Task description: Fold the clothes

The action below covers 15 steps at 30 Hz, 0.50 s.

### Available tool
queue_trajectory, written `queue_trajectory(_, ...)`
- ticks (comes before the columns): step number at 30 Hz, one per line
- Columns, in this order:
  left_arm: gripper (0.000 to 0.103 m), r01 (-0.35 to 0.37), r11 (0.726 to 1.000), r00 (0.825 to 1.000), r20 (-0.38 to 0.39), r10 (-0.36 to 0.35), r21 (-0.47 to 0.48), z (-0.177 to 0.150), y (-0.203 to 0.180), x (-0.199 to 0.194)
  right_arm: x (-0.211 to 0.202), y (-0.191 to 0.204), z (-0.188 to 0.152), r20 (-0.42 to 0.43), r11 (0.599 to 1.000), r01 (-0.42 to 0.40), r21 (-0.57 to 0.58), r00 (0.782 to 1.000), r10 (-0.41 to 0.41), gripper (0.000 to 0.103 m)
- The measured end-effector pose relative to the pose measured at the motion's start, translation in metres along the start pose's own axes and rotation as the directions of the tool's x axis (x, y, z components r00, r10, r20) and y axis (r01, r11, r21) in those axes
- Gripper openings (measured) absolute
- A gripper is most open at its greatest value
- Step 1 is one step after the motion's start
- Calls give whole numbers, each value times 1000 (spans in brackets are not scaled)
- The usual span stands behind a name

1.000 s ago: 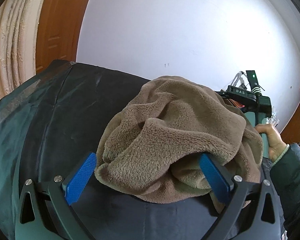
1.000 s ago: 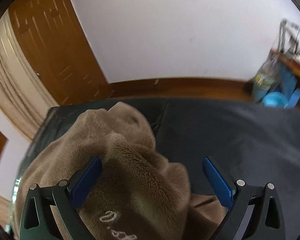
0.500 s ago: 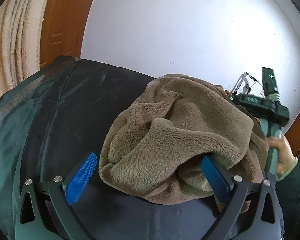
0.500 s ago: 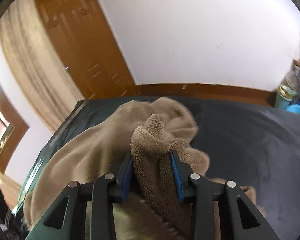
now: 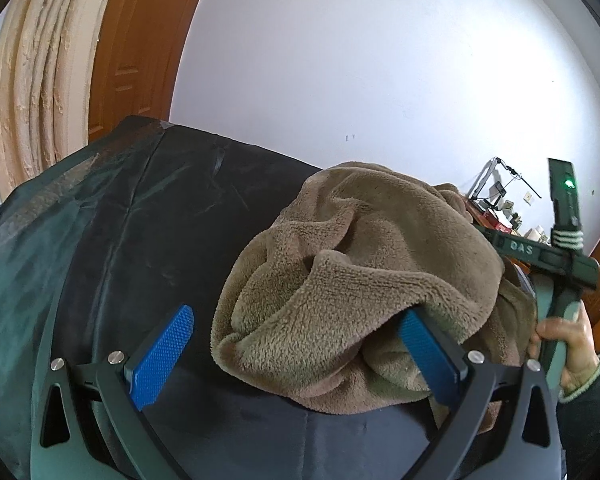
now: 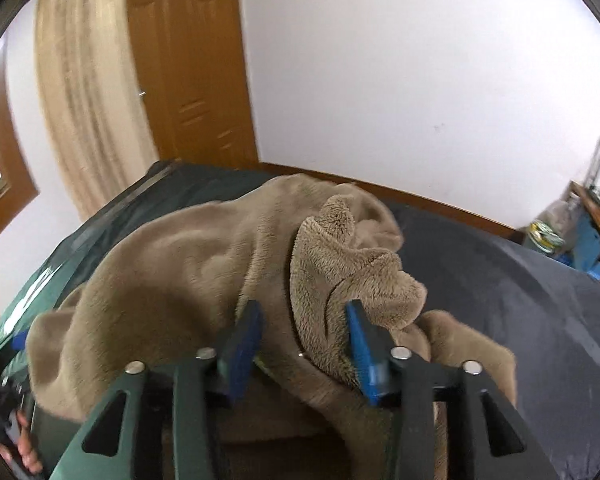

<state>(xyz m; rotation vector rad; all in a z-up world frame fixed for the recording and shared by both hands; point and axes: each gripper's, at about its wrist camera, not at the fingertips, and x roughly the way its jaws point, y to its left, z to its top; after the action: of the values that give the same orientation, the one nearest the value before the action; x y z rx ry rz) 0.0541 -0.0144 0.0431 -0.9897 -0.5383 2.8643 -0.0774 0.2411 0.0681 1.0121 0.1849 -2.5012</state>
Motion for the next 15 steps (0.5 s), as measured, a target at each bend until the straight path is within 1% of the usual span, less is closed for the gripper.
queue_trajectory(1, 103, 3, 1000, 1000, -2, -3, -3, 0, 0, 0, 2, -2, 2, -4, 1000, 9, 2, 1000, -9, 64)
queue_trajectory(3, 103, 10, 1000, 1000, -6, -10, -9, 0, 1, 1, 4, -5, 6, -8, 1000, 22, 9, 1000, -22, 68)
queue_trajectory(9, 103, 28, 999, 999, -14, -28, -19, 0, 2, 2, 15, -29, 21, -20, 995, 44, 94, 999, -43, 68)
queue_trajectory(11, 103, 32, 999, 999, -14, -32, -19, 0, 1, 1, 24, -40, 27, -44, 990, 52, 135, 998, -46, 68)
queue_trajectory(13, 103, 34, 999, 999, -14, -34, -21, -1, 1, 2, 35, -46, 30, -71, 988, 55, 147, 996, -45, 68)
queue_trajectory(15, 103, 35, 999, 999, -18, -35, -24, -2, 2, 2, 44, -45, 34, -80, 990, 71, 121, 995, -62, 68)
